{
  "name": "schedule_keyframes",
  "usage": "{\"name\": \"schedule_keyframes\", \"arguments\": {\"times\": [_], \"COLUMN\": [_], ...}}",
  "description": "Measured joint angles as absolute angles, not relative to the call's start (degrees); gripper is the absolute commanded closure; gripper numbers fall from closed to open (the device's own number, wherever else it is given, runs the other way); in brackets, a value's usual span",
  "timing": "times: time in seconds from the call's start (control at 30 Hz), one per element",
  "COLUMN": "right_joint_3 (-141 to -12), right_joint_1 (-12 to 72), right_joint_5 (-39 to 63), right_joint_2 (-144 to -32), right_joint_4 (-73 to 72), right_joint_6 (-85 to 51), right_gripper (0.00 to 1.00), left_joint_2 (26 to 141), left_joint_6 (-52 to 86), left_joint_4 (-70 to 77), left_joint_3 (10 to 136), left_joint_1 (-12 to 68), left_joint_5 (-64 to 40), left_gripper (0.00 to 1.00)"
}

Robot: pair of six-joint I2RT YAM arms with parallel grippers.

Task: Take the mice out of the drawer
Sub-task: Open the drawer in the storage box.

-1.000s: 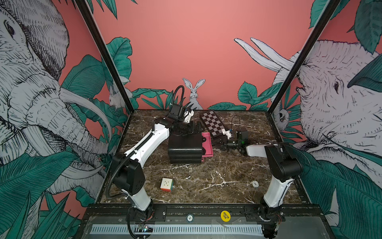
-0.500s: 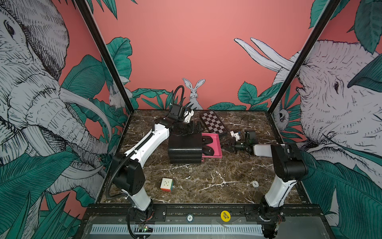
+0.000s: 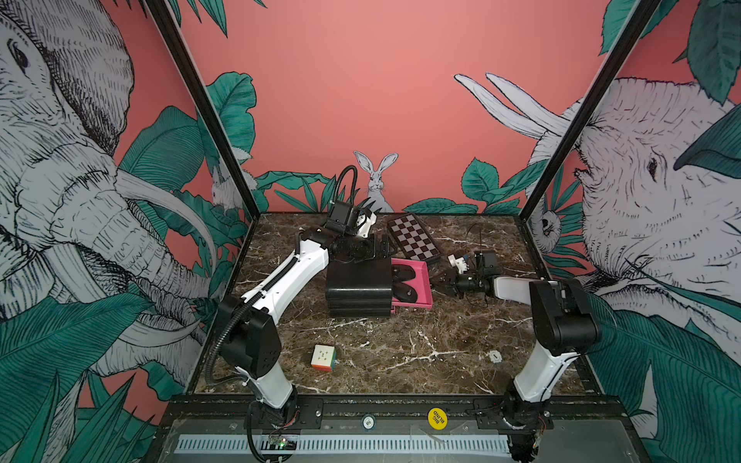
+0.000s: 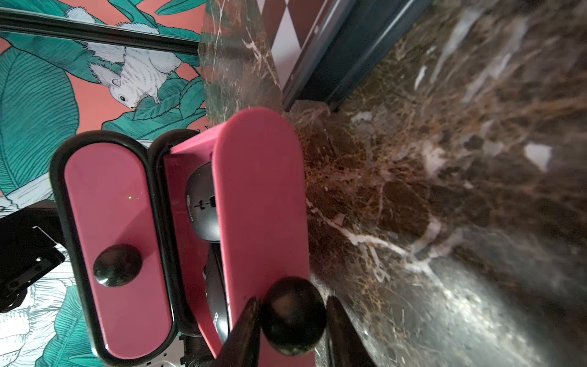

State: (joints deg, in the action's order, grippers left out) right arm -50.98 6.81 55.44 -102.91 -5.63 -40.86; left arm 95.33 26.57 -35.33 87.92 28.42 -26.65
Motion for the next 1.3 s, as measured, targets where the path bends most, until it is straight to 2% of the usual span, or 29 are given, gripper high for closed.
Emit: {"name": "schedule_keyframes", "arguments": {"times": [0.1,0.43,0.73,0.83,1.13,1.3], "right_joint_3": [-51.75,-57.41,-64.88,-65.34,-69.3,-71.75], "right_joint_1": [6.81,6.63,7.22,9.3,21.82,22.57], "right_joint_5": [54.52,47.22,37.52,34.33,22.83,18.55], "right_joint_2": [-102.91,-101.36,-90.98,-88.86,-94.02,-96.6], "right_joint_4": [-3.81,4.49,15.97,18.11,24.62,28.18], "right_joint_6": [-40.12,-37.76,-34.39,-34.26,-33.69,-34.04], "right_gripper": [0.57,0.4,0.38,0.34,0.24,0.24], "left_joint_2": [95.33,95.33,95.35,95.37,95.55,95.55], "left_joint_6": [26.55,26.52,26.48,26.48,25.98,25.91], "left_joint_4": [-35.31,-35.18,-34.81,-34.74,-34.37,-34.35], "left_joint_3": [87.92,87.92,87.92,87.92,88.01,88.03], "left_joint_1": [28.42,28.42,28.42,28.42,28.42,28.42], "left_joint_5": [-26.65,-26.79,-27.05,-27.09,-27.0,-26.96], "left_gripper": [0.01,0.01,0.01,0.01,0.01,0.01]}}
